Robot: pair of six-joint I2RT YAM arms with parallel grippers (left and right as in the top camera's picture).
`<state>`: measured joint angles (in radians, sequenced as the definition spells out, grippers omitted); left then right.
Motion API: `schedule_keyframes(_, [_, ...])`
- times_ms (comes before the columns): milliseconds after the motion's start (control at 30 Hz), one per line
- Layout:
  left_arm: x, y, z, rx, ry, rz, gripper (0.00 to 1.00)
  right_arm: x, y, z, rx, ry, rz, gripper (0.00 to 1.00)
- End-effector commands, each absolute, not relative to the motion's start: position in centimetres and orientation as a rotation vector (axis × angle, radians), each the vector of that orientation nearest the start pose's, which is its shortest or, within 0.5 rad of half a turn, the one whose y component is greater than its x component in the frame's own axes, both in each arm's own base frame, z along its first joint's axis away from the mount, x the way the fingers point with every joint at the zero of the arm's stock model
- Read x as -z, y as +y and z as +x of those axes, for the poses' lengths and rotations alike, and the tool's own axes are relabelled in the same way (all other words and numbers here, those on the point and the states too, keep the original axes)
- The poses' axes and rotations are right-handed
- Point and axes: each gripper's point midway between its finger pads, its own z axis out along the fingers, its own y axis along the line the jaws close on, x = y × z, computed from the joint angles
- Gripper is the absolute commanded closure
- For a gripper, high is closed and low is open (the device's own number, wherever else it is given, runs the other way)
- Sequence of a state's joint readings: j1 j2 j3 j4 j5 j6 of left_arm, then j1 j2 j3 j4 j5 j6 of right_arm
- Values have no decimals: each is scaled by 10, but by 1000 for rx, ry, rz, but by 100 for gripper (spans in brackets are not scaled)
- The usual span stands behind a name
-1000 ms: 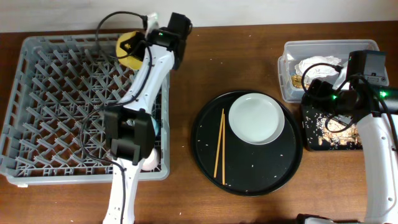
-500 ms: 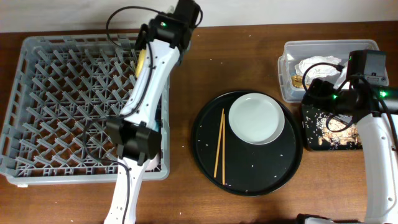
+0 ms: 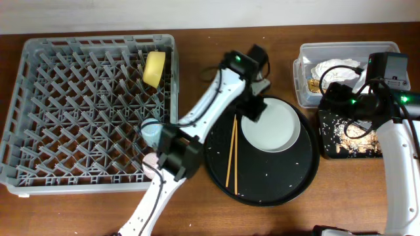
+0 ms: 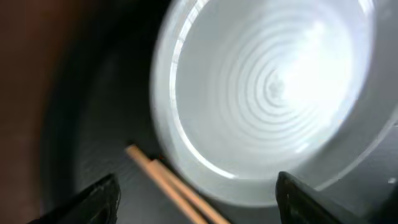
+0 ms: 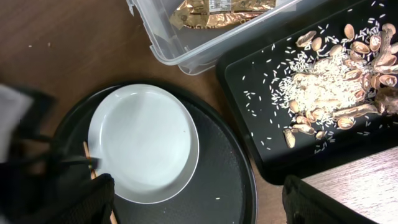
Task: Sort waste into correct bins and load items into the dishwasher rack
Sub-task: 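Grasp the white plate with the left gripper and stand it upright in the rack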
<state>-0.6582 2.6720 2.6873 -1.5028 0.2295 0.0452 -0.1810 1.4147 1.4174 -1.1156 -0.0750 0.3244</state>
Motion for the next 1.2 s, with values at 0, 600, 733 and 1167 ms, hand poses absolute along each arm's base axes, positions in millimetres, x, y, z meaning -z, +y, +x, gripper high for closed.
schedule_keyframes(0, [-21,-356,380,379,2957,1118,21,-216,-50,329,-126,2607,648,12])
schedule_keyframes(600, [-99,-338,405,423,2837,1012,100,-217,-51,332,-126,2596,644,12])
schedule_keyframes(733, [-217,-260,455,245,2606,745,99,-217,-51,332,-126,2594,645,12])
schedule_keyframes(1167, [-351,109,456,-967,2354,-350,100,-218,-51,333,-127,2591,644,12])
